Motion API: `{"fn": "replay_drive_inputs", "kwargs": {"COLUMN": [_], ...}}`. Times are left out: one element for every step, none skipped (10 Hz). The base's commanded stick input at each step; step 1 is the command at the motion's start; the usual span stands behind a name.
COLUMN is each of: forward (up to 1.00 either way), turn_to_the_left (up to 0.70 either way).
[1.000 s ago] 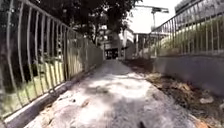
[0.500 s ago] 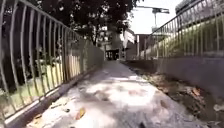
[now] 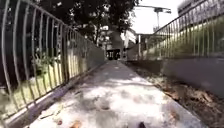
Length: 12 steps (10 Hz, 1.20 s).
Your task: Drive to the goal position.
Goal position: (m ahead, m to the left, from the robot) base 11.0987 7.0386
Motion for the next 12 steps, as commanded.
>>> {"fn": "replay_drive_inputs", "kwargs": {"forward": [0.50,0.50,0.50,0.50,0.50,0.50,0.50,0.50,0.50,0.50,0.50,0.50], "turn_to_the_left": [0.00,0.00,0.00,0.00,0.00,0.00,0.00,0.00,0.00,0.00,0.00,0.00]}}
